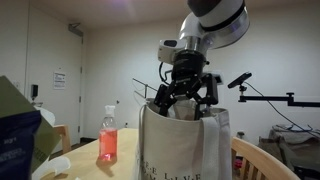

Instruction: Move the bag slightly forward, take out the TAZO box, and put it on the table

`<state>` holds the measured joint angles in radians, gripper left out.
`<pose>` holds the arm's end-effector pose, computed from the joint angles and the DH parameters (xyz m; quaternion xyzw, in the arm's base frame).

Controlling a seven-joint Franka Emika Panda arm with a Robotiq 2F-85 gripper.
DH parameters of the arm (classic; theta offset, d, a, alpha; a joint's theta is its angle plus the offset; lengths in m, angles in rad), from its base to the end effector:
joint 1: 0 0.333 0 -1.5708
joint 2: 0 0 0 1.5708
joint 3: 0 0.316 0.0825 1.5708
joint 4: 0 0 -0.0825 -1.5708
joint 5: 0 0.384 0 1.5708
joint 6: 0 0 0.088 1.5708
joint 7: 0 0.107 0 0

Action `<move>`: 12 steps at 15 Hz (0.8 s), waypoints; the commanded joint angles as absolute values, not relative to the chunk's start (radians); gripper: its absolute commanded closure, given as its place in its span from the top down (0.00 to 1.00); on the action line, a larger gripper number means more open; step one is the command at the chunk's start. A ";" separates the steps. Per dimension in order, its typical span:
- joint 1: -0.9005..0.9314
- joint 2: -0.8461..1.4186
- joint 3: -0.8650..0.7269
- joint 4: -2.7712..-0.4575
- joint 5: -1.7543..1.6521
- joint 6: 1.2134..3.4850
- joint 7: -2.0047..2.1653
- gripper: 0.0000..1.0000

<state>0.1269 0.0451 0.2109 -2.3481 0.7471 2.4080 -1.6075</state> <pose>0.4790 0.1728 0.3157 -0.7461 -0.6168 -0.1537 0.1984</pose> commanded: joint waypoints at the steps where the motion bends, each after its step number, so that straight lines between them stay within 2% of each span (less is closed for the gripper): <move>1: 0.133 -0.041 0.188 -2.412 0.691 2.397 -1.525 1.00; 10: 0.131 0.033 0.151 -2.380 0.309 2.424 -1.261 1.00; 12: 0.130 0.019 0.155 -2.392 0.340 2.409 -1.290 1.00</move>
